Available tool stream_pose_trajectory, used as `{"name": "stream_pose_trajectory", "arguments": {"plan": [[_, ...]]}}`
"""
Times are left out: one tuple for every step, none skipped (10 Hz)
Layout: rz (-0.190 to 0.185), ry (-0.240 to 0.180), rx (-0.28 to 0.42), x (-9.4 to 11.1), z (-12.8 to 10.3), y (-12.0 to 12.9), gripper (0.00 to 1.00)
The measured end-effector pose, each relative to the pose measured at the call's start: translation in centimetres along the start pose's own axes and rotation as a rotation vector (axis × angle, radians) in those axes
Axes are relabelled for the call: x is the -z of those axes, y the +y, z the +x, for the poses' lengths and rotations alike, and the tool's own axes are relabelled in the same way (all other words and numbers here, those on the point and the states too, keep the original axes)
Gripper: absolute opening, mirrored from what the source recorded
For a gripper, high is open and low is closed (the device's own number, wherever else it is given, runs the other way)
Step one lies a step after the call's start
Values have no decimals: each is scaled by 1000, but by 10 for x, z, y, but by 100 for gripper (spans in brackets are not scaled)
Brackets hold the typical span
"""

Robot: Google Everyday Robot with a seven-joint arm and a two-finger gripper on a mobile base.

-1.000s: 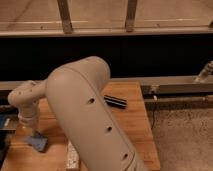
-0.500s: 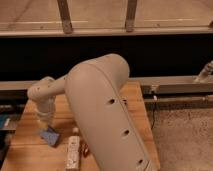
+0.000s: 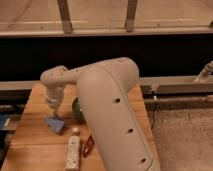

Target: Wipe the white sponge on the table

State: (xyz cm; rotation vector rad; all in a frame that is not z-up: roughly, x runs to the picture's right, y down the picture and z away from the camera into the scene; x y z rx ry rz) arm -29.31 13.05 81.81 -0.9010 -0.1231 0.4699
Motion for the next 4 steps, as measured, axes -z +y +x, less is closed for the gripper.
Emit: {"name": "stream_pose_trajectory", "arguments": {"plan": [[-14, -19, 2, 1, 1, 0, 77], [-29, -35, 6, 0, 3, 1, 80], [-29, -36, 5, 1, 4, 0, 80], [-31, -36, 9, 0, 2, 3, 80]]}}
